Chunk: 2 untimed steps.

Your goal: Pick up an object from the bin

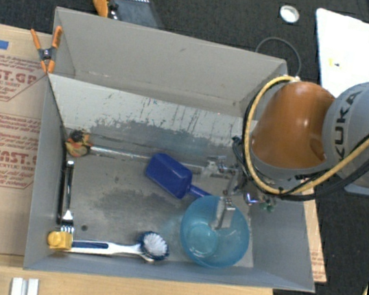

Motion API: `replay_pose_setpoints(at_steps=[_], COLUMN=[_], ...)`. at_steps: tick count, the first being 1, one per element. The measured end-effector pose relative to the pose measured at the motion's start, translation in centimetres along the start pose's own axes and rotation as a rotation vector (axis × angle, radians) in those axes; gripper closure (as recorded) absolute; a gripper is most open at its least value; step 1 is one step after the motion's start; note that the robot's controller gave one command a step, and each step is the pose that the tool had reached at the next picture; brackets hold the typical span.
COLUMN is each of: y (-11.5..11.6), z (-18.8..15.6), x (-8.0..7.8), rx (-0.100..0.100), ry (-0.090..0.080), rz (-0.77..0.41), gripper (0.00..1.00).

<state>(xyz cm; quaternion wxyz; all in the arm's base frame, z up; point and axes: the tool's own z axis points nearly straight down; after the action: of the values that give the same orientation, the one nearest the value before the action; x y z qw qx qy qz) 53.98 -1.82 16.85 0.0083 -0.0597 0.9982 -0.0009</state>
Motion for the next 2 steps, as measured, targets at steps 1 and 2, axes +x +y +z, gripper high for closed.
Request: replay_pose_setpoints(at_steps=[1, 2], y=[5.3, 5.6], z=[1.2, 4.5], x=[1.2, -1.2], rx=[0.000, -0.001], ry=[0.011, 0.000], rz=[0.047, 0.045], gripper=[0.00, 0.00])
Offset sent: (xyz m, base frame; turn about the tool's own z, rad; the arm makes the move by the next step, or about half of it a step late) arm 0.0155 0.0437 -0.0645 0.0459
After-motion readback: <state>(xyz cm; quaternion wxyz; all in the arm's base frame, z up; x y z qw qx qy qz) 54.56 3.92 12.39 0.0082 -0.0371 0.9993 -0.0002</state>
